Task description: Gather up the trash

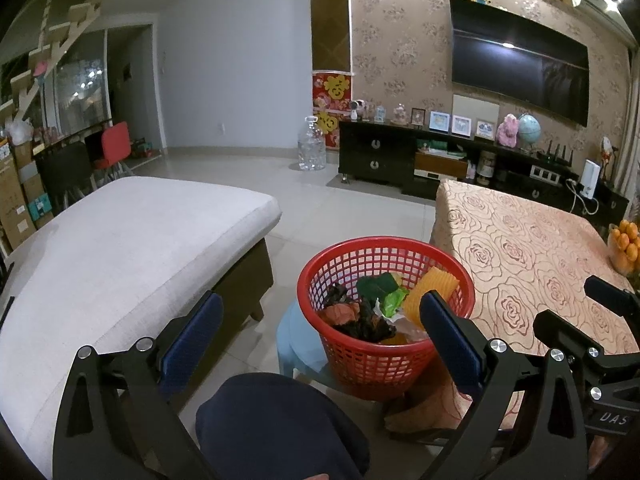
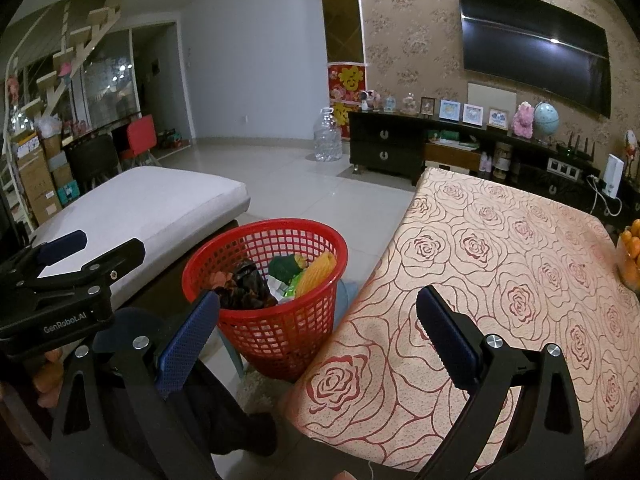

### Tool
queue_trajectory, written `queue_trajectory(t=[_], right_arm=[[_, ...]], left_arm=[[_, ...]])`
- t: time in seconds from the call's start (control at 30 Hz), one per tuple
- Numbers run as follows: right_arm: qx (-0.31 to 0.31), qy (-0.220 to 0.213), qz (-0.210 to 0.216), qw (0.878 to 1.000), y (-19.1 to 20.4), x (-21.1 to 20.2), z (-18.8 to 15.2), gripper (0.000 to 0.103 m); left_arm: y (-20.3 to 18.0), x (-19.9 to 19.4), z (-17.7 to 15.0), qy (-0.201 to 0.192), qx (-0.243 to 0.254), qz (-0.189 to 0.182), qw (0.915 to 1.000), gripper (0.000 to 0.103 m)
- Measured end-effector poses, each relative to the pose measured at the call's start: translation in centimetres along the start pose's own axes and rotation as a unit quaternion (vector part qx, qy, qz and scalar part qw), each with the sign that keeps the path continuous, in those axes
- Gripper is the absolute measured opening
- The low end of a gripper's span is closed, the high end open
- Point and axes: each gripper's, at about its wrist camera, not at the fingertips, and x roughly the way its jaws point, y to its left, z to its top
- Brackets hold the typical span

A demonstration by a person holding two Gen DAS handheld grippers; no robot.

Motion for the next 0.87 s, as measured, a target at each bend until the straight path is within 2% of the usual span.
queue_trajectory(t=[0.4,0.57,0.67,0.73,0.8,0.87], right_arm=[[0.005,0.002,0.001,1.000,-0.2,0.2,-0.3,0.096],[0.042,0.006,-0.008,0.999,-3.1,0.2,-0.4,0.096],[0.082,0.011,-0.018,0.996,-7.1,0.0,-0.4,0.096],[0.105,0.014,-0.040,0.994,-10.7,-0.4,-0.3,0.096],[0.128,0.021,-0.088,0.988,-16.1,-0.8,-0.8,0.096],[0.153,0.043,-0.159,0.974,-22.6,-0.9,-1.8,0.096]], left_arm=[[-0.5,0.3,-0.5,-0.007,0.005,-0.011,0.9999,0.095],[-0.9,0.2,-0.5,-0.014,0.008,-0.011,0.9998,0.095],[-1.2,0.7,-0.3,-0.008,0.008,-0.025,0.9996,0.095],[-1.4,1.2,-0.3,-0.002,0.006,-0.034,0.9994,0.095],[-1.6,2.0,-0.4,0.006,0.006,-0.041,0.9991,0.095],[-2.0,2.9,-0.5,0.015,0.008,-0.044,0.9989,0.095]])
